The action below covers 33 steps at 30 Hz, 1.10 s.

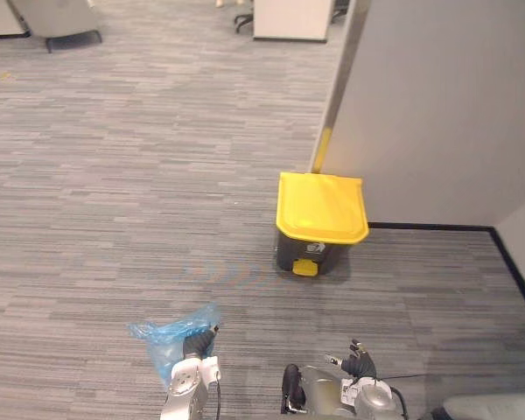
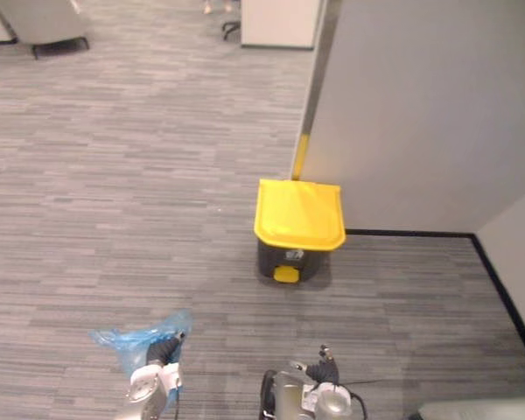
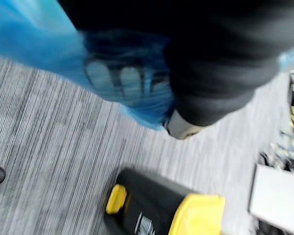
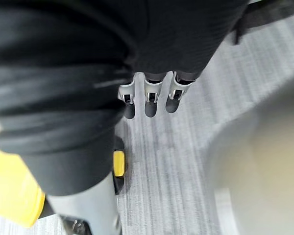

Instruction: Gather rubbish on tea table into small bin, then transfer packed bag to large trash can.

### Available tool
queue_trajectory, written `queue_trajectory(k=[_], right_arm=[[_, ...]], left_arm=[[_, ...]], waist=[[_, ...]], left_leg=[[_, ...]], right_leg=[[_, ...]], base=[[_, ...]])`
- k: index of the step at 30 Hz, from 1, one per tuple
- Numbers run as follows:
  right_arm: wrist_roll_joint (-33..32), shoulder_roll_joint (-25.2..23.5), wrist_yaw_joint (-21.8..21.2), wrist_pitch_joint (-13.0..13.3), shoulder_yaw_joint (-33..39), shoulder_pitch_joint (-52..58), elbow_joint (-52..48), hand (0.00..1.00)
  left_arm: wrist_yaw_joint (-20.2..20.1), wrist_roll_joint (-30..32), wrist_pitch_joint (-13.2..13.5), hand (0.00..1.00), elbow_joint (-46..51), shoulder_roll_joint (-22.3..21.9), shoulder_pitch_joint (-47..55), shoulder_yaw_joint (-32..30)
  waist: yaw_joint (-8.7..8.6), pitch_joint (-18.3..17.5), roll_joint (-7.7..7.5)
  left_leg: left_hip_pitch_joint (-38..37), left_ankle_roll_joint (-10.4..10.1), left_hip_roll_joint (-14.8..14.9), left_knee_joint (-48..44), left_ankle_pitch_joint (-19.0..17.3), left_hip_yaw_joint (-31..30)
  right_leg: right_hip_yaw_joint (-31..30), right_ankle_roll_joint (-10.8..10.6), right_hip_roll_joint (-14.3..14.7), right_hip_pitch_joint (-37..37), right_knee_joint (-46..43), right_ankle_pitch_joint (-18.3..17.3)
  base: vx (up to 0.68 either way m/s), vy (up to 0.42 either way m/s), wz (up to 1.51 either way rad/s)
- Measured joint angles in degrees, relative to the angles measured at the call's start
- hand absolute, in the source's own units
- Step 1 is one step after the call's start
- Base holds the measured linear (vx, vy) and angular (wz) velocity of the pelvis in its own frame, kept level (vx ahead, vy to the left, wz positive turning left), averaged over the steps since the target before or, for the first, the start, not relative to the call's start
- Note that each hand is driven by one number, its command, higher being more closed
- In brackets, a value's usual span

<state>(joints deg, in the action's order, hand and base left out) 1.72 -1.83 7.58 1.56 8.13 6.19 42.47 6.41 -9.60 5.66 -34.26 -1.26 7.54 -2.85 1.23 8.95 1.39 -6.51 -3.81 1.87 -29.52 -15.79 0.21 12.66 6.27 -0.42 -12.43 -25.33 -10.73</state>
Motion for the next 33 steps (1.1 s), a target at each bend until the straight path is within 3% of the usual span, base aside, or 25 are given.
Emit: queue_trajectory(k=[1,2,5,7,9,10,11,12,13,14,18,20,22,24,26,30,33], right_arm=[[-0.1,-0.1,-0.1,0.0,-1.5,0.1,0.1,0.0],[-0.2,-0.4,-0.2,0.0,-2.6,0.0,0.1,0.0],[-0.6,-0.4,-0.2,0.1,-3.3,-0.9,1.2,0.0],[-0.6,-0.4,-0.2,0.0,-3.0,-1.6,1.2,0.0],[-0.6,-0.6,0.0,0.0,-1.9,-1.6,1.1,0.0],[-0.6,-0.5,0.1,-0.1,-0.7,-0.6,1.1,0.0],[-0.6,0.0,0.3,-0.1,-0.1,0.0,1.0,0.0],[-0.6,0.0,0.4,-0.7,0.6,-0.2,1.5,0.0],[-0.6,-0.5,0.4,-0.7,0.7,-0.1,1.2,0.0],[-0.6,-0.9,0.3,-0.7,0.7,0.3,1.1,0.0],[-0.5,-1.5,-0.2,-0.6,-1.0,0.0,1.1,0.0],[-0.4,-1.5,-0.4,-0.5,-2.2,0.2,1.1,0.0],[-0.4,-1.4,-0.3,-0.5,-2.1,0.9,1.2,0.0],[0.0,-1.4,-0.3,-0.4,-2.1,1.1,1.4,0.0],[0.1,-1.2,-0.3,0.0,-1.6,1.1,3.5,0.0],[0.1,0.4,-0.2,0.0,0.2,0.1,5.3,0.0],[0.1,0.1,-0.2,0.0,0.9,0.0,6.0,0.0]], left_arm=[[0.0,0.0,-0.1,1.0,0.0,0.0,0.6,-0.6],[-0.2,0.0,-0.2,1.0,0.0,0.1,1.0,-0.5],[-0.8,0.0,-0.2,1.0,0.2,-0.7,1.4,-0.2],[-1.7,0.0,-0.3,1.0,1.1,-1.5,1.7,0.1],[-1.8,0.0,-0.4,1.0,1.1,-1.5,1.5,0.1],[-1.8,0.0,-0.4,1.0,1.1,-1.6,1.8,0.2],[-1.8,0.0,-0.4,1.0,1.1,-1.8,2.1,0.6],[-1.8,0.0,-0.4,1.0,0.5,-1.2,2.1,0.3],[-1.6,0.0,-0.4,1.0,-0.3,-0.9,1.2,-0.4],[-1.6,0.0,-0.3,1.0,-0.2,-0.9,1.0,-0.5],[-1.8,0.4,-0.4,1.0,-0.2,-1.5,1.6,0.4],[-1.7,0.5,-0.6,1.0,-0.3,-1.1,2.6,0.5],[-1.6,0.5,-0.6,1.0,-1.1,0.1,2.2,0.4],[-1.5,0.6,-0.6,1.0,-2.3,0.9,2.0,0.1],[-1.5,0.6,-0.6,1.0,-4.8,1.7,1.0,0.0],[-1.6,0.7,-0.9,1.0,-6.4,0.3,0.9,-0.1],[-1.6,1.3,-0.9,1.0,-7.1,0.4,1.0,-0.2]], waist=[[0.31,0.3,-0.1],[1.07,0.4,-0.31],[1.96,0.8,-1.39],[2.25,0.7,-1.44],[2.28,1.3,-2.04],[2.35,0.6,-1.56],[2.36,-0.3,-0.05],[2.44,-0.8,-0.83],[2.2,-0.9,-2.14],[2.42,-1.0,-2.48],[2.6,-0.7,-2.01],[2.92,-0.9,-1.75],[2.48,-1.1,-1.96],[1.91,-1.4,-2.33],[1.67,-1.9,-4.38],[1.8,-2.3,-0.68],[2.01,-2.4,-0.74]], left_leg=[[4.8,-1.5,1.3,-12.4,5.2,0.3],[8.8,-0.7,3.6,-22.3,5.0,3.1],[15.0,0.8,6.5,-26.3,2.2,7.1],[19.6,0.9,7.7,-19.1,0.4,8.8],[20.5,0.4,6.4,-7.8,0.8,8.7],[19.9,0.5,5.4,2.4,6.5,7.9],[20.1,1.7,5.4,7.5,13.8,6.3],[19.9,1.3,4.8,7.1,10.1,6.1],[19.4,1.6,3.5,7.6,9.9,7.3],[18.8,2.7,2.8,7.7,9.2,8.8],[13.1,4.1,1.5,9.8,5.2,13.1],[9.5,3.3,1.6,11.9,3.3,15.4],[7.5,4.2,1.6,13.7,3.2,16.3],[6.2,3.2,1.9,15.5,3.7,16.7],[5.1,2.5,0.3,15.5,3.7,16.6],[3.8,1.3,2.2,17.5,4.5,14.9],[2.4,0.9,3.2,17.4,4.7,14.7]], right_leg=[[-0.3,0.3,0.6,4.4,3.4,-0.1],[-1.1,0.7,1.3,8.8,5.9,-0.4],[-3.1,0.9,1.2,14.9,9.6,-0.5],[-4.9,0.9,0.5,17.9,12.3,-0.5],[-6.1,0.4,-0.6,20.0,12.8,-0.7],[-7.3,-2.0,-0.6,20.6,12.5,-1.6],[-8.4,-3.6,0.2,20.6,12.4,-2.7],[-10.2,-5.7,-0.6,20.8,11.8,-5.0],[-10.8,-6.3,-2.4,20.4,11.2,-5.3],[-11.8,-7.0,-3.6,20.1,10.0,-4.9],[-16.2,-8.4,-5.7,17.0,0.0,-4.2],[-16.7,-11.6,-6.1,10.5,-12.4,-3.6],[-13.6,-11.5,-6.5,7.2,-14.3,-6.1],[-9.0,-10.1,-6.4,5.5,-9.8,-7.2],[-6.3,-6.1,-6.8,6.1,1.3,-3.3],[-4.9,-5.7,-4.2,10.9,8.7,-1.4],[-4.3,-5.1,-3.1,14.0,12.0,-0.7]], base=[[0.53,-0.11,-0.12],[0.5,-0.082,-0.25],[0.37,-0.028,-0.41],[0.4,0.087,-0.5],[0.35,0.172,-0.39],[0.31,0.199,-0.36],[0.33,0.243,-0.38],[0.27,0.198,-0.24],[0.31,0.24,-0.31],[0.26,0.22,-0.26],[0.17,0.236,-0.56],[0.07,0.142,-0.7],[0.12,0.05,-0.29],[0.13,-0.018,-0.09],[0.18,-0.076,0.05],[0.25,-0.099,0.03],[0.16,-0.073,0.07]])
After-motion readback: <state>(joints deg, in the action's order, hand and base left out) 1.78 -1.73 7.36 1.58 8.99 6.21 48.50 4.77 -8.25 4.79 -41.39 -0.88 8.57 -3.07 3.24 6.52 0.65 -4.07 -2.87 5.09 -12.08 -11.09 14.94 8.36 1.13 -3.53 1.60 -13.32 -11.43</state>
